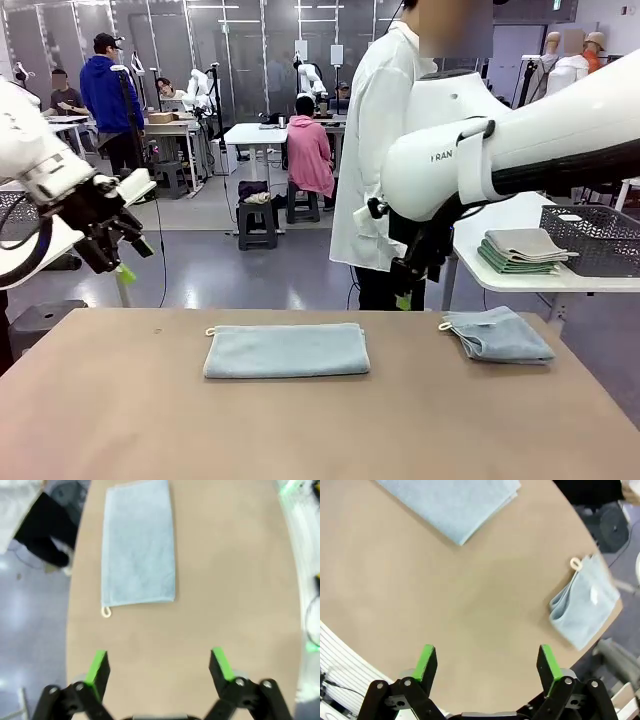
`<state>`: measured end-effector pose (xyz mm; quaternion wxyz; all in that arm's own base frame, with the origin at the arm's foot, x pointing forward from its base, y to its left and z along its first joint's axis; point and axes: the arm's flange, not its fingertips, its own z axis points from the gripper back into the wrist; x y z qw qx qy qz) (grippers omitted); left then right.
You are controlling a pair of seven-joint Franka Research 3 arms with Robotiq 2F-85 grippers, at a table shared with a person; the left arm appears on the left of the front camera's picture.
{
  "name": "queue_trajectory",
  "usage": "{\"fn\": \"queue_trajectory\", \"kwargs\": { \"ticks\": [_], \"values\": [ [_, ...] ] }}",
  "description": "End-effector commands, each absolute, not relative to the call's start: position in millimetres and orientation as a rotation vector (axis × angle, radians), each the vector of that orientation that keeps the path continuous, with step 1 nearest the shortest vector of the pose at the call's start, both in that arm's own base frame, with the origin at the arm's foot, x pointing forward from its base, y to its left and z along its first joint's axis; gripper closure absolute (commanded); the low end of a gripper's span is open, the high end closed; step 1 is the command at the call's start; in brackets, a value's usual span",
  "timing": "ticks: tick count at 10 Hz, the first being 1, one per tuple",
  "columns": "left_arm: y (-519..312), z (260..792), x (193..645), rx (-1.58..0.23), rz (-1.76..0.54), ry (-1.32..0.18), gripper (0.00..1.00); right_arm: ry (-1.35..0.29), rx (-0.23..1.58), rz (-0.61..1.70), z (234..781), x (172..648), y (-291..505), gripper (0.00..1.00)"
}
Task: Fold the towels and place them in the basket.
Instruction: When a person lays out a Towel with hook on the table, fold it in half twice.
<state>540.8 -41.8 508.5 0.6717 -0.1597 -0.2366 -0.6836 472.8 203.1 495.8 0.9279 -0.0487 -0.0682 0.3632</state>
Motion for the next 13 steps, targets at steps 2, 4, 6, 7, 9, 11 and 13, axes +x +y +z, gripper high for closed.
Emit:
{"fn": "queue_trajectory", "kwargs": {
  "ticks": [2, 4, 6, 7, 9, 11, 13],
  "values": [
    [-2.7, 483.5, 546.6, -0.593, -1.505, -0.688, 0.0, -0.092, 0.108, 1.023, 481.0, 475.1, 198.1, 0.0],
    [21.3, 460.3, 553.7, -0.707, -1.489, -0.799, 0.0, -0.116, 0.0, 0.86, 484.0, 466.9, 210.1, 0.0],
    [30.8, 446.1, 555.1, -0.779, -1.46, -0.83, 0.0, -0.116, 0.0, 0.86, 484.0, 466.9, 210.1, 0.0],
    [33.2, 440.2, 555.8, -0.791, -1.45, -0.85, 0.0, -0.116, 0.058, 0.969, 478.5, 473.4, 207.5, 0.0],
    [31.4, 436.2, 549.6, -0.757, -1.446, -0.817, 0.0, -0.08, 0.125, 0.716, 462.8, 480.3, 221.2, 0.0],
    [31.4, 436.2, 549.6, -0.757, -1.446, -0.817, 0.0, -0.082, 0.204, 0.414, 439.8, 493.9, 233.2, 0.0],
    [31.4, 436.2, 549.6, -0.757, -1.446, -0.817, 0.0, -0.118, 0.214, 0.214, 406.5, 506.7, 251.5, 0.0]
  ]
}}
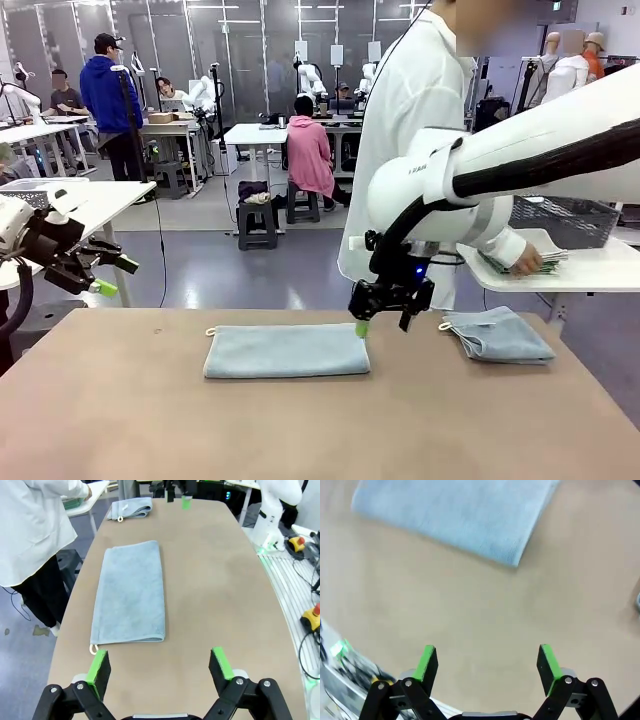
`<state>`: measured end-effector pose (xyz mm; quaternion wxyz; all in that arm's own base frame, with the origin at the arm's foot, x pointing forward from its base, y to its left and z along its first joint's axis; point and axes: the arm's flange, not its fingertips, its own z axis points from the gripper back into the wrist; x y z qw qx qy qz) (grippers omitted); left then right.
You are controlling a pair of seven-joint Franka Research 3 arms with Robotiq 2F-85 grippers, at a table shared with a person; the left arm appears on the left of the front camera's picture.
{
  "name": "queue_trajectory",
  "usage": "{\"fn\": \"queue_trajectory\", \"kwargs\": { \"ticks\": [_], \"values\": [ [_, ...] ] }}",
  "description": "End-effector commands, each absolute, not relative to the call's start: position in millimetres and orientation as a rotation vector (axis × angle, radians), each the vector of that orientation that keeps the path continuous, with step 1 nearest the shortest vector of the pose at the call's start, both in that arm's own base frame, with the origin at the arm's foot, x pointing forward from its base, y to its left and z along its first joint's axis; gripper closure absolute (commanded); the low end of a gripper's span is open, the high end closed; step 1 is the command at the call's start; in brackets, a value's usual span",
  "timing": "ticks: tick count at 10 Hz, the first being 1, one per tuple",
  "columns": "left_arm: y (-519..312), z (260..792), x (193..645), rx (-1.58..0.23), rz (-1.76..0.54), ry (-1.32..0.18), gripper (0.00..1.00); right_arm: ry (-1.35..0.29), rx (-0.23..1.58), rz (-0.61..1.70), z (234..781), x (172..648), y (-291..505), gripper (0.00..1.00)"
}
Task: Fold the towels and place them in the basket.
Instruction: When a person lays out a Towel with hook on the table, fold it in half twice.
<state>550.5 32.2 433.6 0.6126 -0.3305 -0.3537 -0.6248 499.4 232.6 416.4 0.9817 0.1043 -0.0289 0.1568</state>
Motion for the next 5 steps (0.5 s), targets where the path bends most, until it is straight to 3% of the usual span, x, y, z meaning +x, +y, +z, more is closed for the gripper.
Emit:
{"fn": "queue_trajectory", "kwargs": {
  "ticks": [1, 5],
  "values": [
    [31.4, 436.2, 549.6, -0.757, -1.446, -0.817, 0.0, -0.156, 0.224, 0.161, 389.6, 513.5, 261.1, 0.0],
    [31.4, 436.2, 549.6, -0.757, -1.446, -0.817, 0.0, -0.205, 0.103, -0.052, 337.3, 555.8, 286.5, 0.0]
  ]
}}
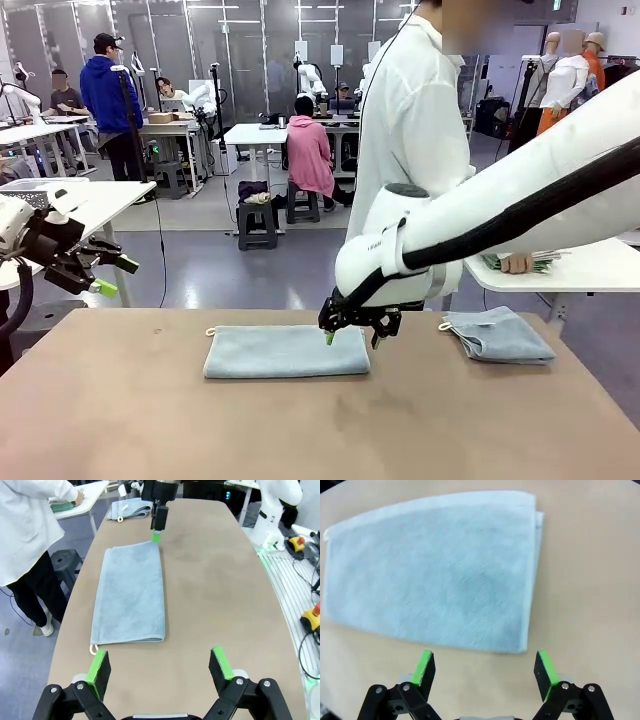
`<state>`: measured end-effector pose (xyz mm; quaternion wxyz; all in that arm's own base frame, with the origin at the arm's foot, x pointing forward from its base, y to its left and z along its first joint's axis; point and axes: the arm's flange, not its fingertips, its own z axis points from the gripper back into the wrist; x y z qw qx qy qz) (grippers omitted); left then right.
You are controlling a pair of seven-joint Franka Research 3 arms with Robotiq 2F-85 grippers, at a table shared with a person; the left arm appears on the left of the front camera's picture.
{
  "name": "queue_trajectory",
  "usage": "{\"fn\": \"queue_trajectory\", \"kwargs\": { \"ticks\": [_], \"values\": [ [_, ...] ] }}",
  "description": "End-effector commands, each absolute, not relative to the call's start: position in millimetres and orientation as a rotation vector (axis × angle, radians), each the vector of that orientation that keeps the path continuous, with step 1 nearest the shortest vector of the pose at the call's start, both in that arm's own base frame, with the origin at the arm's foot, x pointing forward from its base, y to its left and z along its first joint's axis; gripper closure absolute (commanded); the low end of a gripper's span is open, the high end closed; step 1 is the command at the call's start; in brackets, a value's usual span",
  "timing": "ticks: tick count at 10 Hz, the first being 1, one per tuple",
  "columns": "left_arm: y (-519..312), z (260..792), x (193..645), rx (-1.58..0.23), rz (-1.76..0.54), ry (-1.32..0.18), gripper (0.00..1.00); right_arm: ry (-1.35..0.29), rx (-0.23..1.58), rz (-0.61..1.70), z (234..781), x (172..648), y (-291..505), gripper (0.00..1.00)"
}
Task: Fold the towels and place them in the basket.
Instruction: When a person lays out a Towel with hook on the table, fold it in half twice.
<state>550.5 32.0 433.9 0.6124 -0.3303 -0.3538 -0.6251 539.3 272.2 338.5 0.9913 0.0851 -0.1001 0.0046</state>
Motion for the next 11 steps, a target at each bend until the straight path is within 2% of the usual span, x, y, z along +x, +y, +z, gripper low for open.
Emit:
{"fn": "queue_trajectory", "kwargs": {
  "ticks": [1, 4, 9, 10, 11],
  "values": [
    [31.4, 436.2, 549.6, -0.757, -1.446, -0.817, 0.0, -0.2, 0.074, -0.066, 329.8, 565.1, 286.6, 0.0],
    [31.4, 436.2, 549.6, -0.757, -1.446, -0.817, 0.0, -0.234, 0.066, -0.081, 318.3, 589.1, 276.9, 0.0],
    [31.4, 436.2, 549.6, -0.757, -1.446, -0.817, 0.0, -0.197, 0.066, -0.046, 302.0, 615.9, 268.1, 0.0],
    [31.4, 436.2, 549.6, -0.757, -1.446, -0.817, 0.0, -0.206, 0.059, -0.047, 297.6, 618.1, 266.5, 0.13],
    [31.4, 436.2, 549.6, -0.757, -1.446, -0.817, 0.0, -0.189, 0.074, -0.054, 294.3, 619.9, 265.1, 0.17]
  ]
}}
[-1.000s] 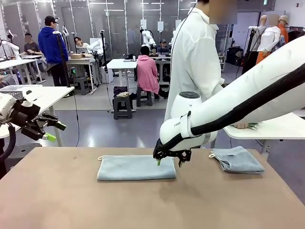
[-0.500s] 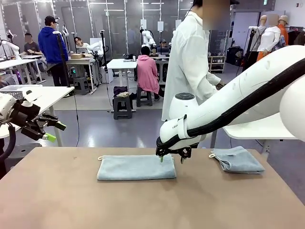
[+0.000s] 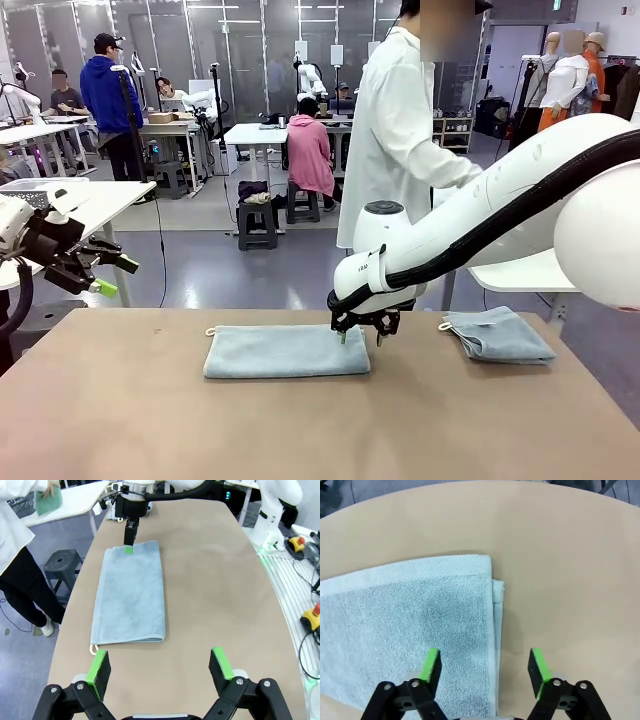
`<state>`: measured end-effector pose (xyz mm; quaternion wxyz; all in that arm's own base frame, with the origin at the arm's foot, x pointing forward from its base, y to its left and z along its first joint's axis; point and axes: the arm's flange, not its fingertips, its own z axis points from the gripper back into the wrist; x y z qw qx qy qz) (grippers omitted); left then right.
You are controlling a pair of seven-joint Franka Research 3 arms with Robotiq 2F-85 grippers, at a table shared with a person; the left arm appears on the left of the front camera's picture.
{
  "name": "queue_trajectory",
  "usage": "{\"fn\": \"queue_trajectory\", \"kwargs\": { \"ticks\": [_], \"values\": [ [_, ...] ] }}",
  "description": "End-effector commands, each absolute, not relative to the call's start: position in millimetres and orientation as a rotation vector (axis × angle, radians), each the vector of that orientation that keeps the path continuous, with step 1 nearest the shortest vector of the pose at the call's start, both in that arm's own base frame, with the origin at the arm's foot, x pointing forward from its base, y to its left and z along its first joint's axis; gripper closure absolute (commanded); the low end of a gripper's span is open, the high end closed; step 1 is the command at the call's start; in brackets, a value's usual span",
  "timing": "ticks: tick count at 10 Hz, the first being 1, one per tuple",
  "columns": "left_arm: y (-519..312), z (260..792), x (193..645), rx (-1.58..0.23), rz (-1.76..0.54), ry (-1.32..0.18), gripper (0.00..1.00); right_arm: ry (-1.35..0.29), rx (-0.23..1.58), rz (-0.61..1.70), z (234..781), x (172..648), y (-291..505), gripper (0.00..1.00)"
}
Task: Fold the towels and place them in the basket.
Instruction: When a person lays out a Towel with hook on the table, fold it in half twice.
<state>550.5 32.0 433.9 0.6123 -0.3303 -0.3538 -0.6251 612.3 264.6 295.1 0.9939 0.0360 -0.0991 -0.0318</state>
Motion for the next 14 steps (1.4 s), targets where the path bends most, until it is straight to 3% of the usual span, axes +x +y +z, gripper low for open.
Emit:
{"fn": "queue_trajectory", "kwargs": {
  "ticks": [1, 2, 3, 4, 7, 8, 9, 10, 11, 12, 13, 14],
  "values": [
    [31.4, 436.2, 549.6, -0.757, -1.446, -0.817, 0.0, -0.185, 0.083, -0.054, 292.4, 620.0, 264.8, 0.17],
    [31.4, 436.2, 549.6, -0.757, -1.446, -0.817, 0.0, -0.171, 0.088, -0.055, 290.6, 620.7, 264.0, 0.17],
    [31.4, 436.2, 549.6, -0.757, -1.446, -0.817, 0.0, -0.167, 0.082, -0.05, 288.9, 620.8, 263.8, 0.36],
    [31.4, 436.2, 549.6, -0.757, -1.446, -0.817, 0.0, -0.151, 0.084, -0.052, 288.4, 621.0, 265.0, 0.31],
    [31.4, 436.2, 549.6, -0.757, -1.446, -0.817, 0.0, -0.14, 0.07, -0.045, 286.9, 620.7, 269.4, 0.31],
    [31.4, 436.2, 549.6, -0.757, -1.446, -0.817, 0.0, -0.143, 0.057, -0.046, 283.5, 620.6, 270.5, 0.49],
    [31.4, 436.2, 549.6, -0.757, -1.446, -0.817, 0.0, -0.139, 0.051, -0.043, 279.7, 620.9, 271.0, 0.51],
    [31.4, 436.2, 549.6, -0.757, -1.446, -0.817, 0.0, -0.137, 0.046, -0.042, 278.0, 621.0, 271.6, 0.68],
    [31.4, 436.2, 549.6, -0.757, -1.446, -0.817, 0.0, -0.129, 0.043, -0.046, 276.8, 621.5, 271.3, 0.71],
    [31.4, 436.2, 549.6, -0.757, -1.446, -0.817, 0.0, -0.128, 0.033, -0.048, 275.6, 621.3, 270.5, 0.88],
    [31.4, 436.2, 549.6, -0.757, -1.446, -0.817, 0.0, -0.127, 0.029, -0.053, 274.7, 621.7, 269.3, 0.91],
    [31.4, 436.2, 549.6, -0.757, -1.446, -0.817, 0.0, -0.127, 0.023, -0.054, 273.4, 621.5, 268.6, 1.0]
  ]
}}
